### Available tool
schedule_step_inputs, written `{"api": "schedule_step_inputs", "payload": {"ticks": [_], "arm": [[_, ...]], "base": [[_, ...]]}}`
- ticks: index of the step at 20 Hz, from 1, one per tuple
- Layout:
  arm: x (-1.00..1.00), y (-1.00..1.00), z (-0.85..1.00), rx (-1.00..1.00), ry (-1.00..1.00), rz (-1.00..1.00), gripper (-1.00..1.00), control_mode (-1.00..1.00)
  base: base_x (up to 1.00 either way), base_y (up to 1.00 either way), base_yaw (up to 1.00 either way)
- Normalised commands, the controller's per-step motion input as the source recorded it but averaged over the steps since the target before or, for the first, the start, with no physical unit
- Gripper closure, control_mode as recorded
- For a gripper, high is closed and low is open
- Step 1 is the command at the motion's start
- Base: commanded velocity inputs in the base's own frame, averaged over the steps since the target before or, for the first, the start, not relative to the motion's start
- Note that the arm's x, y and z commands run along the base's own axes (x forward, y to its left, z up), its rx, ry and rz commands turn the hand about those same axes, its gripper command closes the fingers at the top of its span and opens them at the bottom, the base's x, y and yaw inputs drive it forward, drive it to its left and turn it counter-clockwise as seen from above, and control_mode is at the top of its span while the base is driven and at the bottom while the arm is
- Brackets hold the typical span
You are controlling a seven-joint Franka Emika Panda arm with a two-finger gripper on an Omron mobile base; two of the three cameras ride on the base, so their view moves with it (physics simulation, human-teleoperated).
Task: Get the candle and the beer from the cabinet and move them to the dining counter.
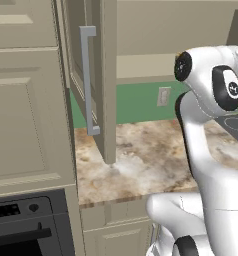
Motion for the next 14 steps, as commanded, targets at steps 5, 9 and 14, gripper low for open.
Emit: {"api": "schedule_step_inputs", "payload": {"ticks": [5, 9, 14], "arm": [[0.00, -0.56, -0.02, 0.00, 0.00, -0.11, -1.00, -1.00], [0.00, -0.34, -0.11, 0.00, 0.00, -0.17, -1.00, -1.00], [0.11, -0.34, -0.14, 0.00, 0.00, -0.19, -1.00, -1.00]], "base": [[0.00, 0.00, 0.00], [0.00, 0.00, 0.00], [0.00, 0.00, 0.00]]}}
